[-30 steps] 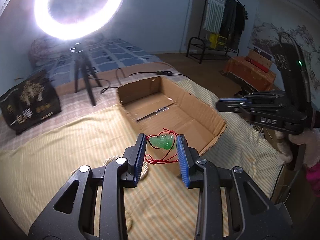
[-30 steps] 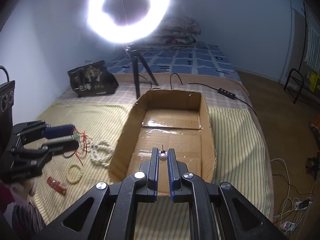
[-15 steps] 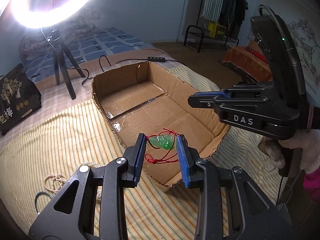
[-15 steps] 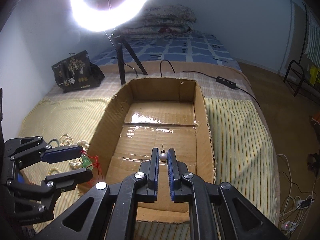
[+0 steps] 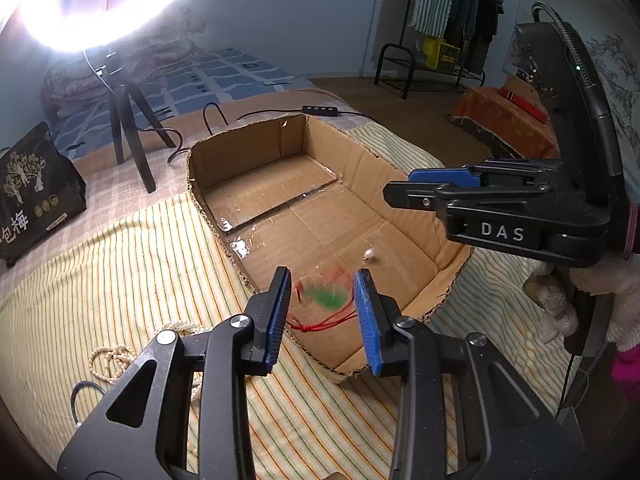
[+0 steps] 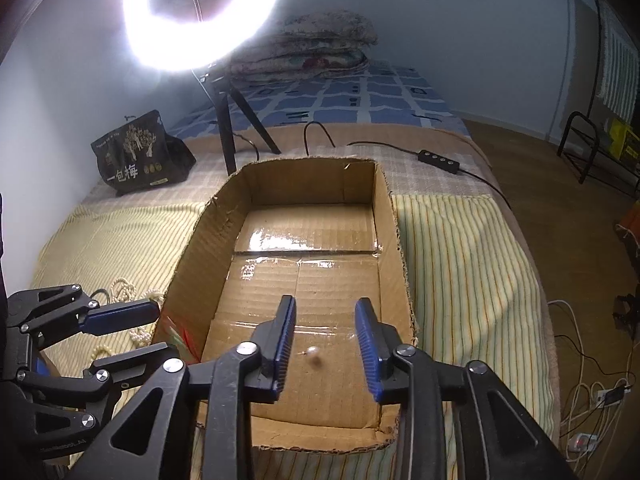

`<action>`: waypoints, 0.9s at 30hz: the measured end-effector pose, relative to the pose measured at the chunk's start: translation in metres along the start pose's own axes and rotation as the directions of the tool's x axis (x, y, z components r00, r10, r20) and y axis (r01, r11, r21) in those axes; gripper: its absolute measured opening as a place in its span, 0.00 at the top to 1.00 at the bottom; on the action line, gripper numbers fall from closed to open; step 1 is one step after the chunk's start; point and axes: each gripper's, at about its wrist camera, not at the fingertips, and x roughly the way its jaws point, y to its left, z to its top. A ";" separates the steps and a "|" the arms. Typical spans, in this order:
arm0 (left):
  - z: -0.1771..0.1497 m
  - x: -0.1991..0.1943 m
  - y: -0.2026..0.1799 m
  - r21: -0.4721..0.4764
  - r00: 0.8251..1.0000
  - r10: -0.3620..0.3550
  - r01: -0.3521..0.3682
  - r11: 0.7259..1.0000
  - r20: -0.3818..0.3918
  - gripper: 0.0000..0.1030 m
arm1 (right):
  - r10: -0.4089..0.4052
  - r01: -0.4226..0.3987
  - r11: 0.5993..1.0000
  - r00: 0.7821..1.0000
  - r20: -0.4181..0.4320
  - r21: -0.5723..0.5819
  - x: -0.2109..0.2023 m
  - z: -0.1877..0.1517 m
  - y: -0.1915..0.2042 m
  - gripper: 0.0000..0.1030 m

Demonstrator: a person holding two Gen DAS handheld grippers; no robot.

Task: Organize jewelry
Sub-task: 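Withdraw both open tools from the box back over the sheet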

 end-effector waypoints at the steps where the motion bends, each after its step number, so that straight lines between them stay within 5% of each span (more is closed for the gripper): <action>1: 0.000 -0.002 0.000 -0.005 1.000 -0.005 0.005 1.000 0.001 0.48 | -0.009 0.009 1.000 1.000 0.007 0.000 -0.003 0.000 0.001 0.54; 2: 0.000 -0.004 0.001 -0.007 1.000 -0.007 0.007 1.000 0.008 0.42 | -0.017 0.017 1.000 1.000 0.016 0.002 -0.007 0.000 0.001 0.46; 6: 0.000 -0.017 0.001 0.002 1.000 0.004 -0.004 1.000 0.030 0.42 | -0.029 0.028 1.000 0.999 0.041 0.011 -0.021 0.001 0.002 0.41; 13: -0.001 -0.051 0.011 -0.004 0.997 0.040 -0.040 0.999 0.067 0.42 | -0.066 0.063 0.997 0.994 0.089 0.036 -0.049 0.001 0.007 0.17; 27: -0.034 -0.144 0.068 -0.062 0.978 0.159 -0.152 0.986 0.134 0.42 | -0.090 0.089 0.996 0.976 0.198 0.017 -0.106 -0.009 0.038 0.07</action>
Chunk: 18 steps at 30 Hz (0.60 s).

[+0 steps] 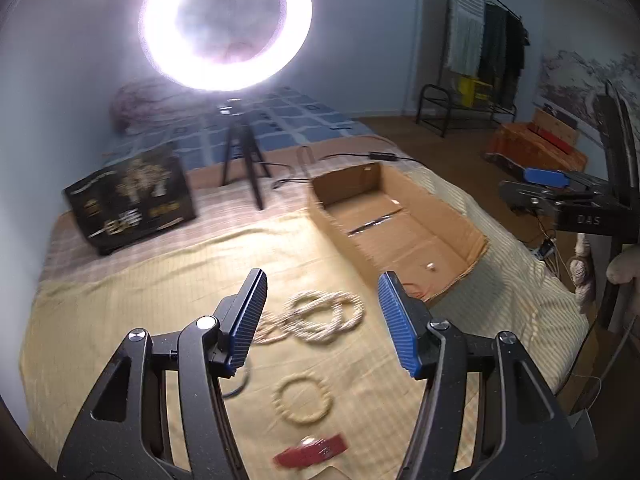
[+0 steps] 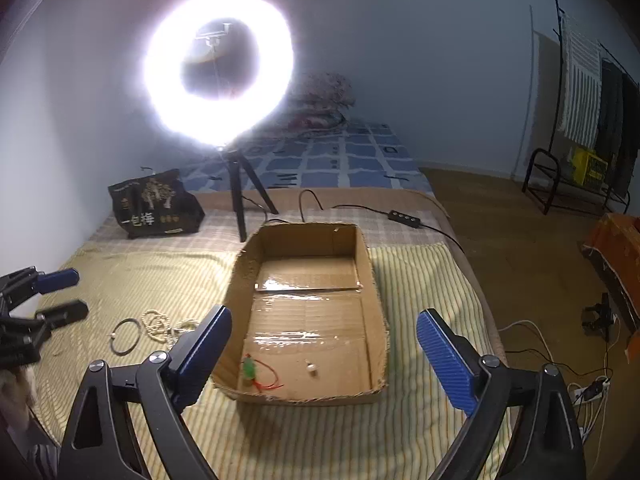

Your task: Organize jewelry

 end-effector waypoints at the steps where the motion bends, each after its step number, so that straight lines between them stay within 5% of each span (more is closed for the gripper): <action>1: -0.004 -0.008 0.009 -0.008 1.000 0.015 -0.015 1.000 0.006 0.42 | 0.005 -0.005 1.000 1.000 0.005 -0.005 -0.003 -0.001 0.003 0.07; 8: -0.035 -0.046 0.048 -0.047 0.998 0.059 -0.059 0.997 -0.001 0.42 | 0.063 -0.062 0.996 0.998 0.004 -0.057 -0.017 -0.009 0.033 0.06; 18: -0.089 -0.070 0.063 -0.065 0.998 0.014 -0.018 0.998 -0.066 0.42 | 0.154 -0.184 0.967 0.974 -0.167 -0.178 -0.004 -0.034 0.085 0.06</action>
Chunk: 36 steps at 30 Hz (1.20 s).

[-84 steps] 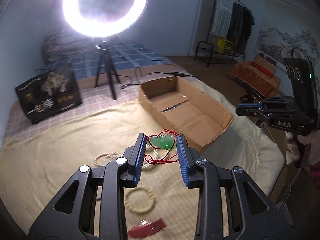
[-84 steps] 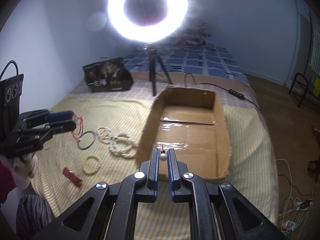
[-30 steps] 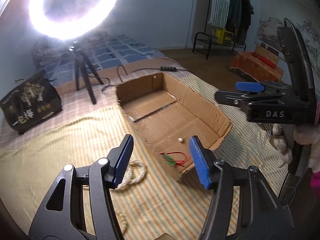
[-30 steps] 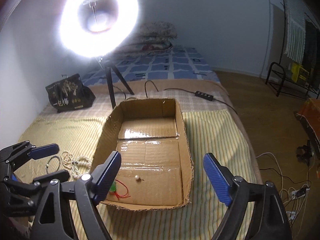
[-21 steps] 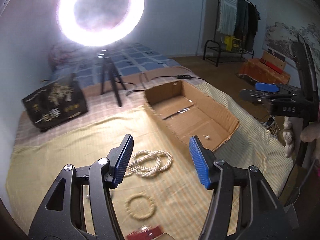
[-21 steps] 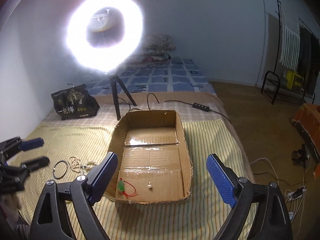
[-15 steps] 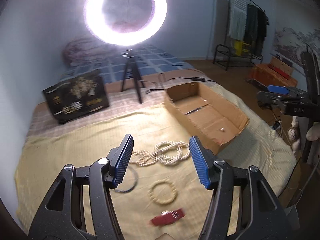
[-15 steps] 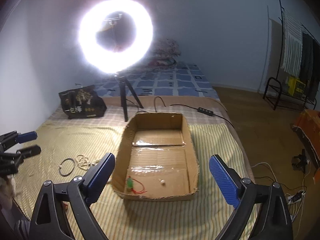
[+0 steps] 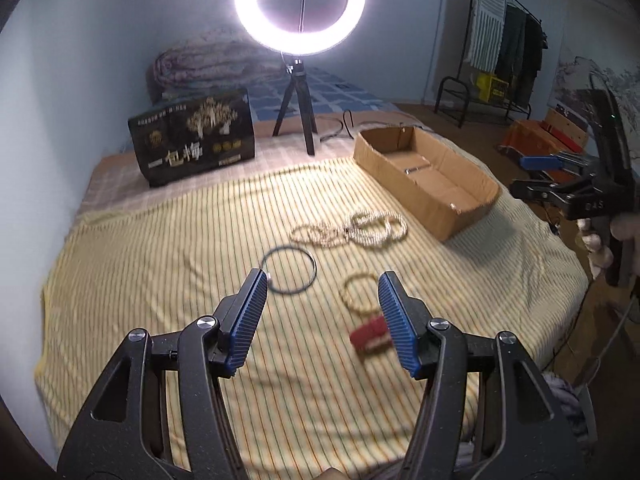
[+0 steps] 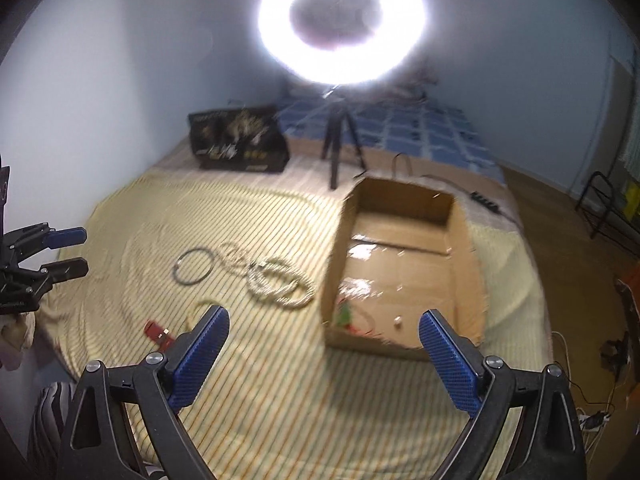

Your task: Organize jewelry

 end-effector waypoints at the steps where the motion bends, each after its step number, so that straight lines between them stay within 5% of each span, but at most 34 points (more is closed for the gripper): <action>1: -0.005 0.000 0.001 -0.005 1.000 -0.007 0.007 1.000 -0.006 0.42 | 0.013 -0.013 1.000 1.000 -0.012 0.001 0.004 -0.001 0.004 0.06; 9: -0.026 0.009 0.002 0.005 0.996 -0.073 0.073 0.997 -0.051 0.45 | 0.118 -0.118 0.993 0.986 -0.118 0.009 0.037 -0.004 0.031 0.24; 20: -0.044 0.050 -0.009 0.065 0.975 -0.149 0.162 0.985 -0.163 0.55 | 0.246 -0.236 0.969 0.932 -0.266 0.070 0.101 -0.010 0.058 0.57; 36: -0.049 0.095 -0.022 0.090 0.966 -0.166 0.187 0.978 -0.200 0.55 | 0.214 -0.213 0.976 0.908 -0.361 0.044 0.159 -0.005 0.081 0.67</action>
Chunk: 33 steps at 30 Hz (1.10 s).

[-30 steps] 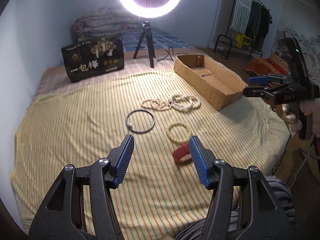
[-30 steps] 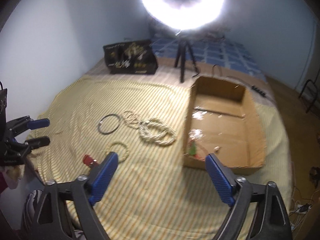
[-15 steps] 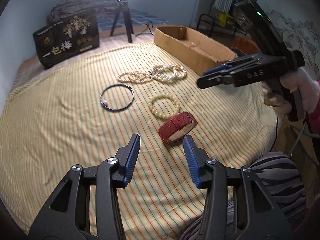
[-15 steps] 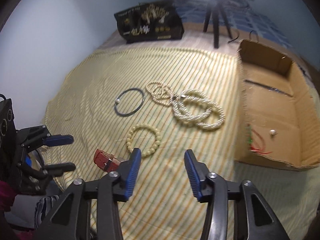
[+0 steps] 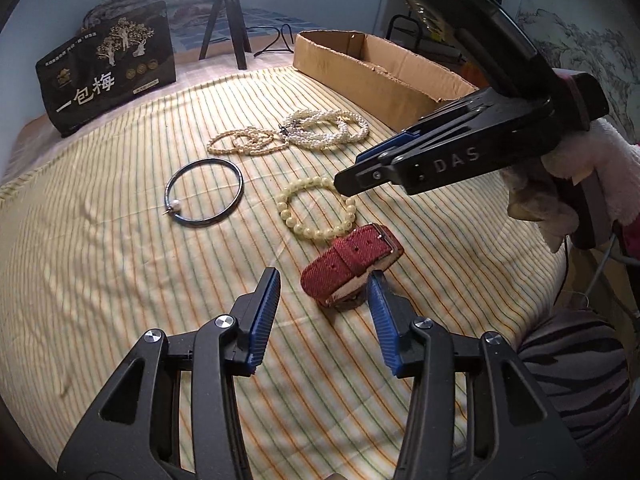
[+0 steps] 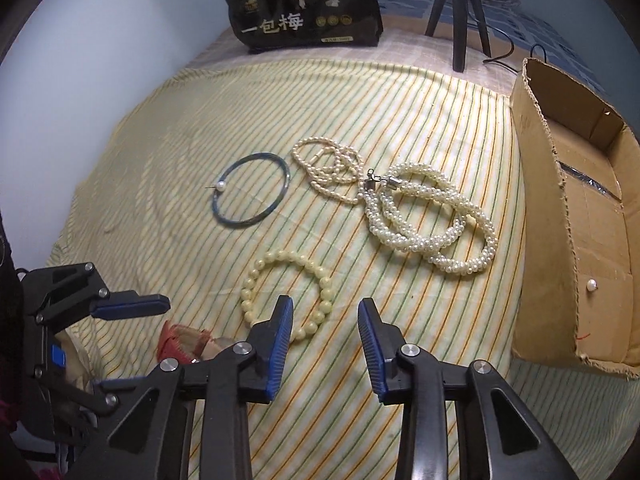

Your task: Organize jewelry

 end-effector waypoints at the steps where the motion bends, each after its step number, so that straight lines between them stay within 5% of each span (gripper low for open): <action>1: 0.001 0.003 0.000 0.001 1.000 0.003 -0.003 1.000 -0.002 0.55 | -0.001 0.001 1.000 1.000 -0.002 0.001 0.002 0.001 -0.001 0.68; 15: 0.005 0.019 0.001 0.000 1.000 0.010 -0.010 1.000 0.004 0.74 | -0.026 0.026 1.000 0.999 -0.026 -0.013 0.023 0.009 0.005 0.71; 26: 0.007 0.019 -0.001 -0.003 0.999 0.032 -0.032 0.999 0.018 0.81 | -0.100 0.096 0.991 0.994 -0.037 -0.097 0.029 0.011 0.024 0.95; 33: 0.007 0.012 -0.003 -0.001 0.998 0.052 -0.052 0.999 0.041 0.86 | -0.082 0.081 0.994 0.996 -0.020 -0.068 0.021 0.007 0.023 0.95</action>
